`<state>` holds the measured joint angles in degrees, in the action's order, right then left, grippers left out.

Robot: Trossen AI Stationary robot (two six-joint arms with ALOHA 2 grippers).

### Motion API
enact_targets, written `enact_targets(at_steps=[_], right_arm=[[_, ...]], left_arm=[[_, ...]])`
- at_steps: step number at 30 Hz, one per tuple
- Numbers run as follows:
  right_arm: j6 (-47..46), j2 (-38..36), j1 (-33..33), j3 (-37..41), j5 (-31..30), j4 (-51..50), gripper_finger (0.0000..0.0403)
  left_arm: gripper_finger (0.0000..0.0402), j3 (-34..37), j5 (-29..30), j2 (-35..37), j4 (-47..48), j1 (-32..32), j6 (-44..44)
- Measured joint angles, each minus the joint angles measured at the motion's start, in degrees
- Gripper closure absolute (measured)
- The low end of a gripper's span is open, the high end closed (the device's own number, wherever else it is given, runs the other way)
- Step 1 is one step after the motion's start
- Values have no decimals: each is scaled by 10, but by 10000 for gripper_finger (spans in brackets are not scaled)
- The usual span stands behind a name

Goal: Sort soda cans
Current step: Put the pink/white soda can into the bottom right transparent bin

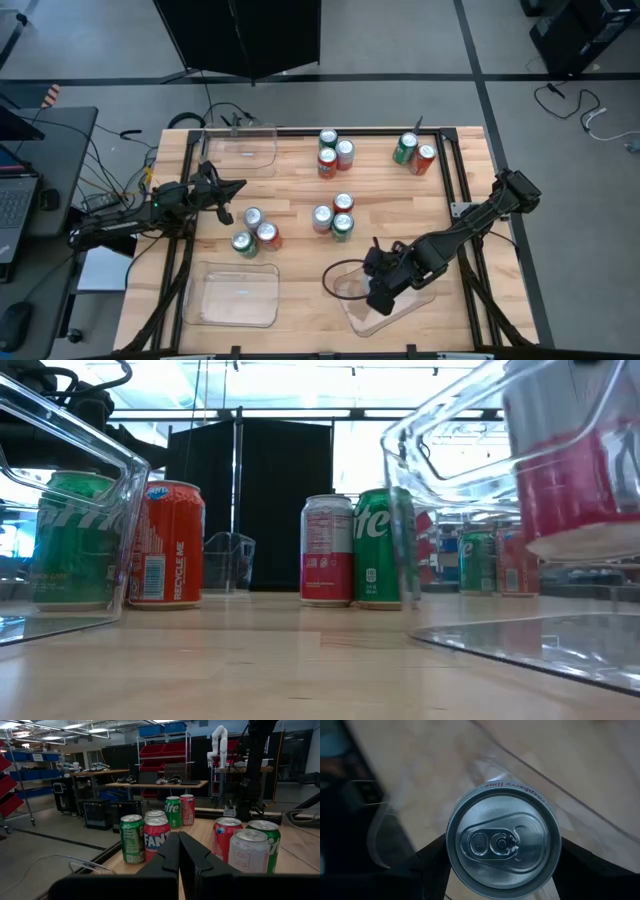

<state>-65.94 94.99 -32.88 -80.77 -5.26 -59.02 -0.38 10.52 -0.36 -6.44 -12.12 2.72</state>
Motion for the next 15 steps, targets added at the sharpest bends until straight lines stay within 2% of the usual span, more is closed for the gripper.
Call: enact_targets(at_steps=[6, 9, 15], right_arm=[[-124, -9, -20, 1, -49, -116, 133], [-166, -9, -25, 17, -84, -117, 133], [-216, -8, -31, 77, -96, -89, 133]], left_arm=[[400, 0, 0, 0, 0, 0, 0], [399, 0, 0, 0, 0, 0, 0], [399, 0, 0, 0, 0, 0, 0]])
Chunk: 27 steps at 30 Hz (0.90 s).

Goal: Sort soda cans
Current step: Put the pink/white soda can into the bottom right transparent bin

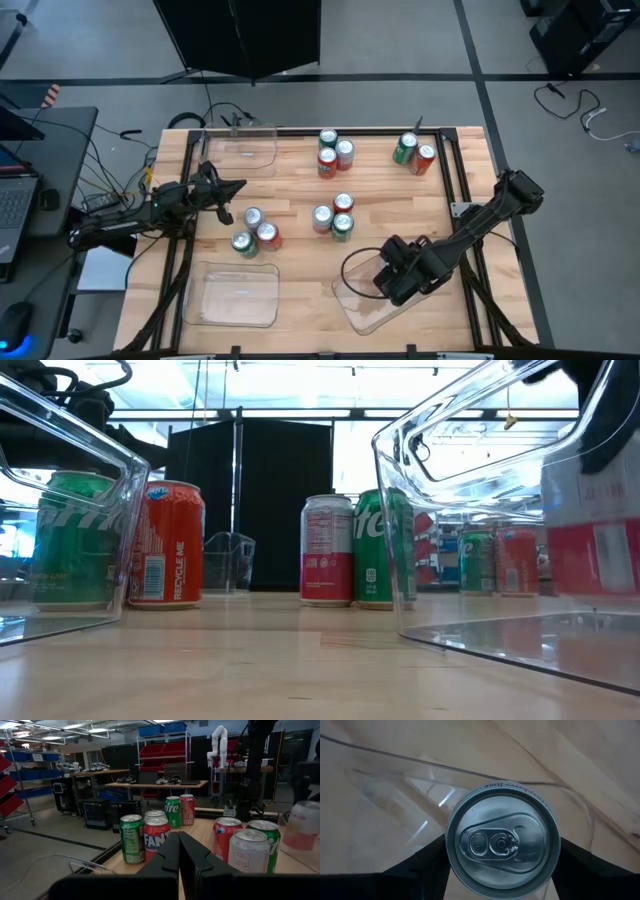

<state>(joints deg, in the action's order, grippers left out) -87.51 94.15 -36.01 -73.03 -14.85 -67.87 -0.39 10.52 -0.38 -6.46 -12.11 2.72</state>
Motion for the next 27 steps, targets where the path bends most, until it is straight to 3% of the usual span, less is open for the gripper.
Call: enact_targets(at_steps=[12, 20, 27], right_arm=[[-31, -4, -1, 45, -22, 13, 132], [-13, 2, 1, 40, -10, 6, 34], [19, 1, 11, 14, 12, -11, 16]], left_arm=[[399, 0, 0, 0, 0, 0, 0], [399, 0, 0, 0, 0, 0, 0], [400, 0, 0, 0, 0, 0, 0]])
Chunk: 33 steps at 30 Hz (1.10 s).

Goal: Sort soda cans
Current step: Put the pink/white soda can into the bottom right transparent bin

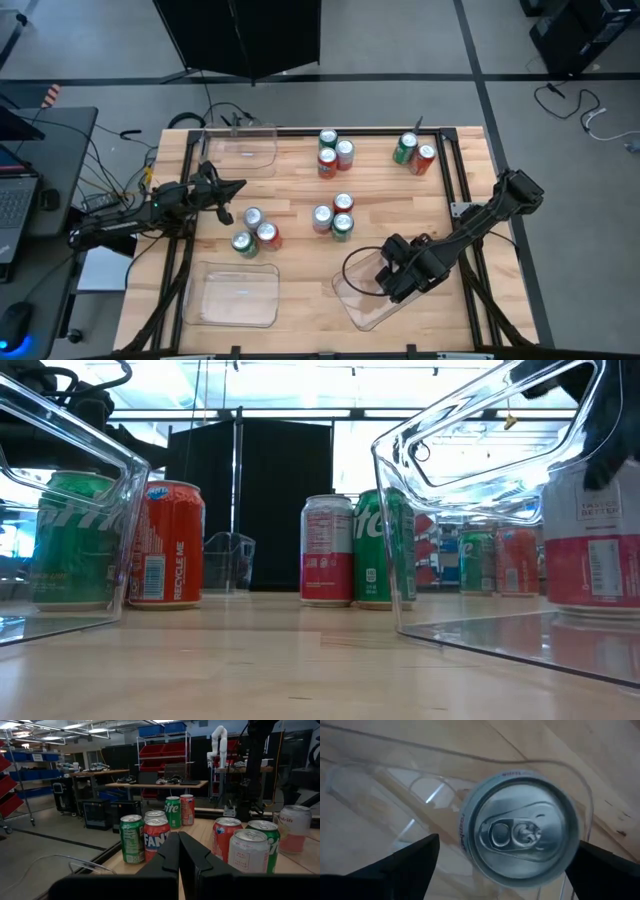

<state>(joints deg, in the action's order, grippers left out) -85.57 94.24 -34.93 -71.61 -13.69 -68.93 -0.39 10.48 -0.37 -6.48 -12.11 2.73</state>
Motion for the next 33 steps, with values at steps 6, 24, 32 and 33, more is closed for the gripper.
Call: enact_targets(at_steps=[6, 24, 32, 33], right_arm=[[31, 0, 9, -61, 0, -64, 20], [466, -1, 203, -166, -90, -9, 48], [757, -3, 375, -156, -90, 90, 161], [779, -5, 395, -148, -84, 105, 180]], left_arm=[[399, 0, 0, 0, 0, 0, 0], [399, 0, 0, 0, 0, 0, 0], [399, 0, 0, 0, -2, 0, 0], [399, 0, 0, 0, -2, 0, 0]])
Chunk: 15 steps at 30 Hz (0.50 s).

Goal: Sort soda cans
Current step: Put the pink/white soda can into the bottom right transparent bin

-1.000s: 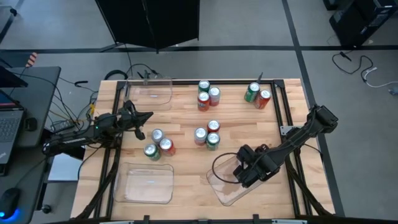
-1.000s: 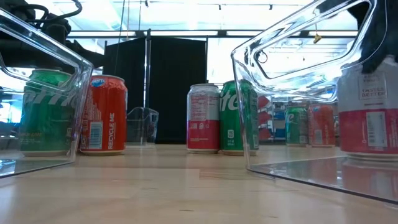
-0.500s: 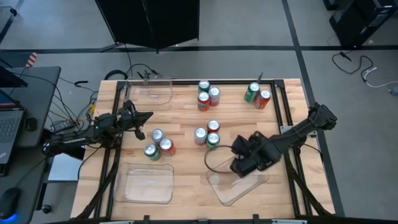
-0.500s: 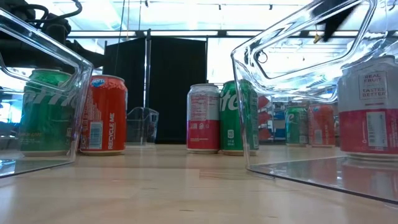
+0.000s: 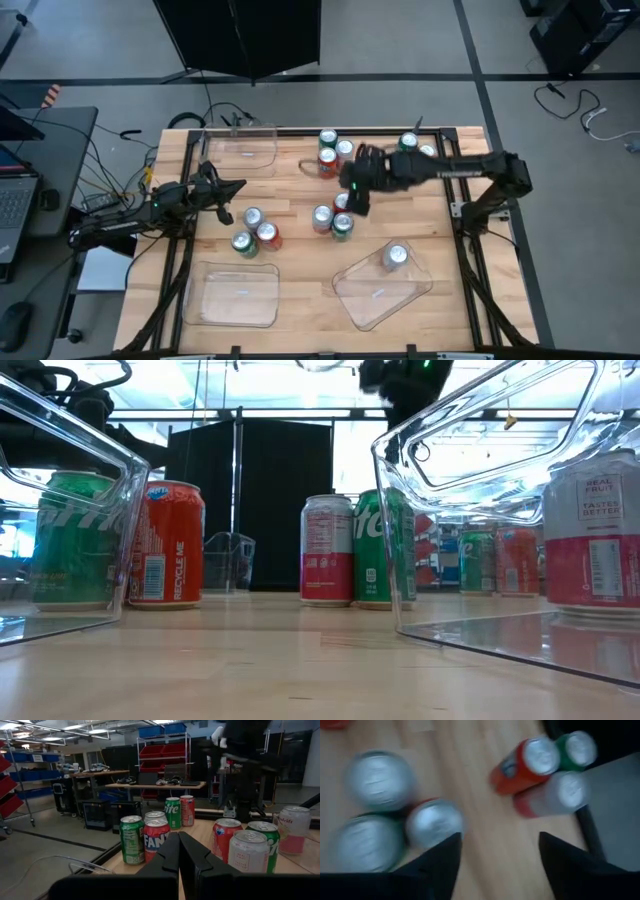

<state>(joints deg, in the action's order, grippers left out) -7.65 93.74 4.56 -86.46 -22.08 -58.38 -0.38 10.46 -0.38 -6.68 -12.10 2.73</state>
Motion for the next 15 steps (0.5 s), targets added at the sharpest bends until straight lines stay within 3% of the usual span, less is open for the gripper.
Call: enact_targets(at_steps=[4, 7, 11, 15], right_arm=[[65, -2, 81, 35, 94, 83, 246], [77, -2, 133, 62, 138, 135, 271], [74, -2, 192, 75, 195, 172, 265], [60, -2, 224, 86, 225, 198, 226]], left_arm=[[399, 0, 0, 0, 1, 0, 0], [400, 0, 0, 0, 0, 0, 0], [399, 0, 0, 0, -9, 0, 0], [399, 0, 0, 0, -31, 0, -3]])
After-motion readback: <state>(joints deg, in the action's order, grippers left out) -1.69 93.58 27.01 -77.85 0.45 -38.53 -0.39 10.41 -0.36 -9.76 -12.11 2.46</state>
